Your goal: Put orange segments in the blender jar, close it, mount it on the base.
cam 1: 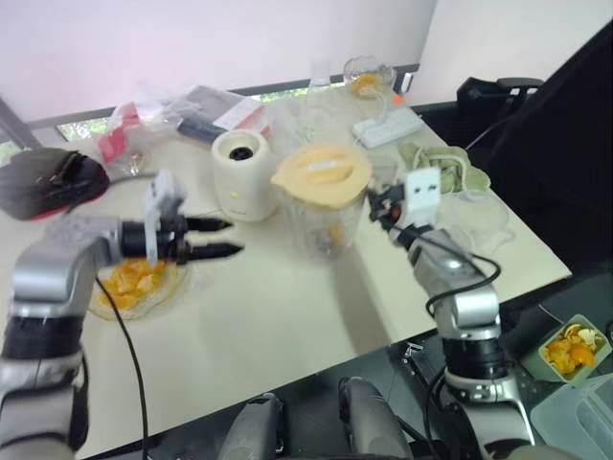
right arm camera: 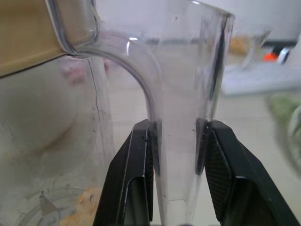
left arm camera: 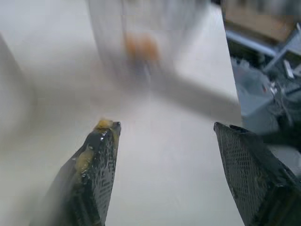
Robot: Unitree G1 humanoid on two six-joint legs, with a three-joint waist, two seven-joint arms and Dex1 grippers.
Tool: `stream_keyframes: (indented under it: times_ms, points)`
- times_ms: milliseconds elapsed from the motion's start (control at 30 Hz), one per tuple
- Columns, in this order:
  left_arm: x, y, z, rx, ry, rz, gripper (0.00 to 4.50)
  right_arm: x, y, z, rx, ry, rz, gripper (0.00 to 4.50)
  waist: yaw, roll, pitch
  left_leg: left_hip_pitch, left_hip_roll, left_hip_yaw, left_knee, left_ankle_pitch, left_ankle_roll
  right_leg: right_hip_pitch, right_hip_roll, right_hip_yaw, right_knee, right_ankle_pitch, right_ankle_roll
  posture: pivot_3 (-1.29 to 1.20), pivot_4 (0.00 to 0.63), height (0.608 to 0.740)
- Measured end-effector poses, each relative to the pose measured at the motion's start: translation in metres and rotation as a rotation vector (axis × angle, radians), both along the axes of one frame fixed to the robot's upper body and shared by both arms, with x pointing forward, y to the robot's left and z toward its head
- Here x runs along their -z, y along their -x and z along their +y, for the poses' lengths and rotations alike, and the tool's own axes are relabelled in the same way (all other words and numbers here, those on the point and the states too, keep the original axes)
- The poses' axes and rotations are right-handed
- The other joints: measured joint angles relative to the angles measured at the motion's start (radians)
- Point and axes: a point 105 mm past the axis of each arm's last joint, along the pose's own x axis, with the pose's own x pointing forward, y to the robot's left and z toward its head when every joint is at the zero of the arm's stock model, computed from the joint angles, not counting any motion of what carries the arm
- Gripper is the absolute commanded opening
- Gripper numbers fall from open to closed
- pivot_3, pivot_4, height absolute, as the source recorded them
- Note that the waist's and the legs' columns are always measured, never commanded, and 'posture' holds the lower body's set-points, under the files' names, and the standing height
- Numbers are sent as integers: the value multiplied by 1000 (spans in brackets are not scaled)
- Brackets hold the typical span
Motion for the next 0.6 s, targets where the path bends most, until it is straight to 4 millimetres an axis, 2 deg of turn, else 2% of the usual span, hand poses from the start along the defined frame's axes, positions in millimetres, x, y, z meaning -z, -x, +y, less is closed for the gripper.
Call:
stream_keyframes:
  times_ms: [200, 333, 533, 600]
  points:
    - [19, 23, -10, 14, -51, -20, 3258, -55, -9, 12, -56, -11, -109, 928, 7, 0, 0, 0, 0, 0, 0, 0, 0, 1, 0, 0, -1, 0, 0, 0, 150, 740]
    - [35, 36, -24, 22, -44, -7, 3258, -101, -20, 12, -49, -8, -184, 928, 1, 1, 0, 0, 0, 1, -1, 0, 0, 0, 0, -1, -1, 0, 0, 0, 150, 740]
    - [50, 36, -30, -25, -50, -25, 3258, -174, -47, 32, -32, 1, -227, 928, -8, 1, 1, 0, 1, 2, -4, 0, -1, -2, 0, 0, -1, 0, 0, 0, 150, 740]
    - [52, 33, -34, -41, -47, -37, 3258, -189, -54, 43, -44, -9, -244, 928, -8, 1, 1, 0, 1, 2, -6, 1, -1, -2, 0, -1, -1, 0, 0, 0, 150, 740]
